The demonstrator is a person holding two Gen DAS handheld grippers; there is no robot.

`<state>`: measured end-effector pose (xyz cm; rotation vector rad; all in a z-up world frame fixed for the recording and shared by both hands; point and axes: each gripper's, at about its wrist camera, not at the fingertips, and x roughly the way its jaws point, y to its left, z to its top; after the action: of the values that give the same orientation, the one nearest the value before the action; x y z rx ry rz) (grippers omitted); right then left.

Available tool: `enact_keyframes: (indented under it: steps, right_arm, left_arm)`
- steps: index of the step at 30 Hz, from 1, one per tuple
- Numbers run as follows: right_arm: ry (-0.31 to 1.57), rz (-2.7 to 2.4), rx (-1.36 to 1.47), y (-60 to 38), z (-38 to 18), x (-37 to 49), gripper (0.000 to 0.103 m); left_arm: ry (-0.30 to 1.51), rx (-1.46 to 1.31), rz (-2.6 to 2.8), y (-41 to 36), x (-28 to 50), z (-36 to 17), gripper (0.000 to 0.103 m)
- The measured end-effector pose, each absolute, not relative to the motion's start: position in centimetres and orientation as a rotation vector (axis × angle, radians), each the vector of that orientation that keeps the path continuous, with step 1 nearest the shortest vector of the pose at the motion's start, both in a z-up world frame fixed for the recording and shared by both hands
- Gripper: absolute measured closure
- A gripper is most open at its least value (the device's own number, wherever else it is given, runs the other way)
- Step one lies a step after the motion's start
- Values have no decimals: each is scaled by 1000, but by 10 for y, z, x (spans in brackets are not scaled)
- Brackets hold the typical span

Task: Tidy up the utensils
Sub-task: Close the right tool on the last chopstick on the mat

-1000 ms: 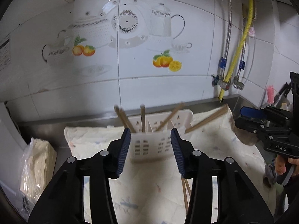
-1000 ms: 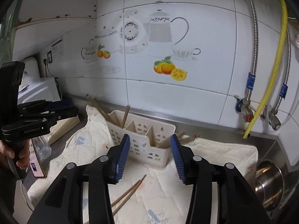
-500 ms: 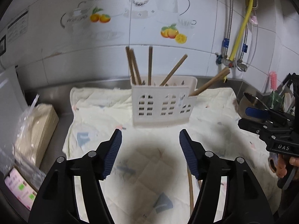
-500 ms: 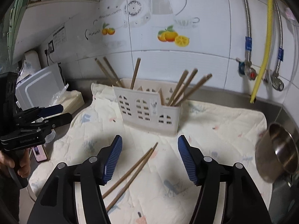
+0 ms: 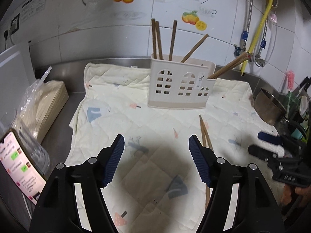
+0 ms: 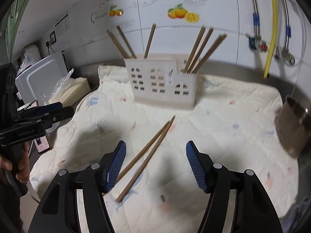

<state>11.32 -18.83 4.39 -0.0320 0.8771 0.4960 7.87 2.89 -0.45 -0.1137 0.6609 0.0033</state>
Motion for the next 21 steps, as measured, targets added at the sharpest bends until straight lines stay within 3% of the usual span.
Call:
enact_keyframes:
  steps: [6, 21]
  right_arm:
    - [937, 485, 14, -175, 22, 94, 42]
    - [1053, 339, 26, -135, -15, 78, 76]
  left_arm:
    - [654, -129, -1, 32, 72, -8, 34]
    - [640, -174, -69, 60, 62, -25, 34]
